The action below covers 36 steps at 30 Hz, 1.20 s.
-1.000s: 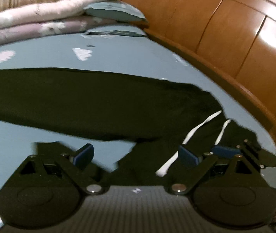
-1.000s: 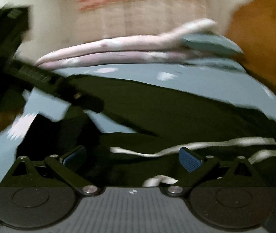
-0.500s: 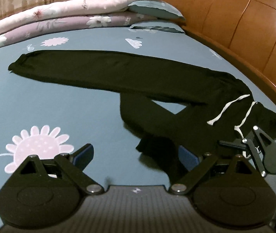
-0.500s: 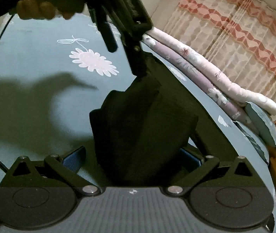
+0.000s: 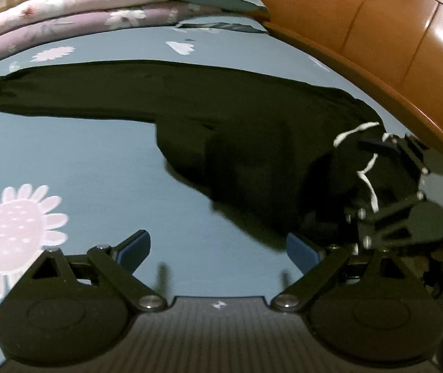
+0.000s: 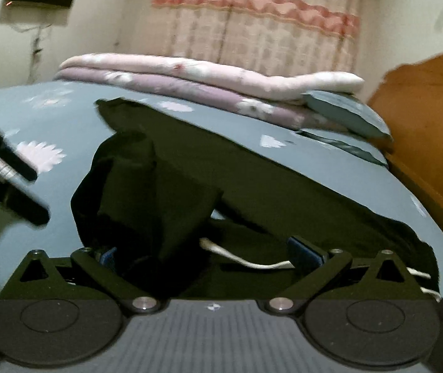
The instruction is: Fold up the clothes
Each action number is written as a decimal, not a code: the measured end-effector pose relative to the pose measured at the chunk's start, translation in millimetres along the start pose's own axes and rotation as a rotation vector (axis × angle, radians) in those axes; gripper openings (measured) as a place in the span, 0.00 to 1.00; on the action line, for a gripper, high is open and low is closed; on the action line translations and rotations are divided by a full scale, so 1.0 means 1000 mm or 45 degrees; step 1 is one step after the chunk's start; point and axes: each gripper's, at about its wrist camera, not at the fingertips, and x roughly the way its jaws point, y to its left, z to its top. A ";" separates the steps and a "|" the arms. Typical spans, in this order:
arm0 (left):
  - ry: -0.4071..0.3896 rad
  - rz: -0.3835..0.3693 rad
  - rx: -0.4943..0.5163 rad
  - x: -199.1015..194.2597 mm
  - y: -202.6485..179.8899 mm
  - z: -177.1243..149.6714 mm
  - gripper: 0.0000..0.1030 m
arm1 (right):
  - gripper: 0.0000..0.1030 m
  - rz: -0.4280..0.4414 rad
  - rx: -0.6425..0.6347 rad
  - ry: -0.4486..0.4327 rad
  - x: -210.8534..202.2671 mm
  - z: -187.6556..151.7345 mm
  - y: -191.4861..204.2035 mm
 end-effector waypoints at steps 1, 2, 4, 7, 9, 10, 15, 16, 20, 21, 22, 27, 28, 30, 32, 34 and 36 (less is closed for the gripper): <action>0.000 -0.009 0.008 0.003 -0.003 0.000 0.91 | 1.00 -0.012 0.032 0.000 -0.001 -0.001 -0.006; -0.004 -0.016 0.014 0.005 -0.005 -0.001 0.91 | 1.00 -0.025 0.072 0.013 0.000 -0.003 -0.013; -0.010 -0.031 0.026 0.009 -0.009 -0.001 0.91 | 1.00 -0.069 0.166 0.051 0.006 -0.006 -0.030; -0.019 -0.052 0.037 0.015 -0.013 0.001 0.91 | 1.00 -0.100 0.279 0.129 0.015 -0.012 -0.051; -0.026 -0.064 0.041 0.020 -0.015 0.002 0.91 | 1.00 -0.099 0.338 0.161 0.018 -0.015 -0.060; -0.030 -0.070 0.042 0.022 -0.015 0.003 0.91 | 1.00 -0.089 0.349 0.162 0.018 -0.016 -0.060; -0.071 -0.135 -0.023 0.035 -0.008 0.011 0.91 | 1.00 -0.085 0.319 0.160 0.021 -0.016 -0.056; -0.083 -0.152 -0.049 0.037 -0.005 0.013 0.91 | 1.00 -0.084 0.322 0.160 0.020 -0.017 -0.057; -0.133 -0.280 -0.206 0.044 0.011 0.020 0.90 | 1.00 -0.068 0.342 0.159 0.019 -0.015 -0.059; -0.142 -0.328 -0.261 0.046 0.016 0.021 0.90 | 1.00 -0.065 0.346 0.158 0.019 -0.015 -0.060; -0.153 -0.363 -0.307 0.048 0.020 0.021 0.90 | 1.00 -0.061 0.350 0.156 0.018 -0.014 -0.060; -0.096 -0.448 -0.497 0.071 0.036 0.017 0.56 | 1.00 -0.065 0.342 0.136 0.015 -0.013 -0.058; -0.090 -0.469 -0.530 0.074 0.038 0.014 0.42 | 1.00 -0.062 0.342 0.129 0.014 -0.013 -0.058; -0.114 -0.459 -0.548 0.073 0.038 0.012 0.27 | 1.00 -0.057 0.344 0.108 0.012 -0.011 -0.058; -0.141 -0.430 -0.539 0.066 0.035 0.013 0.18 | 1.00 -0.048 0.343 0.082 0.009 -0.010 -0.058; -0.153 -0.380 -0.509 0.053 0.032 0.016 0.15 | 1.00 -0.042 0.339 0.061 0.006 -0.009 -0.058; -0.173 -0.335 -0.478 0.037 0.034 0.019 0.13 | 1.00 -0.034 0.333 0.044 0.004 -0.008 -0.057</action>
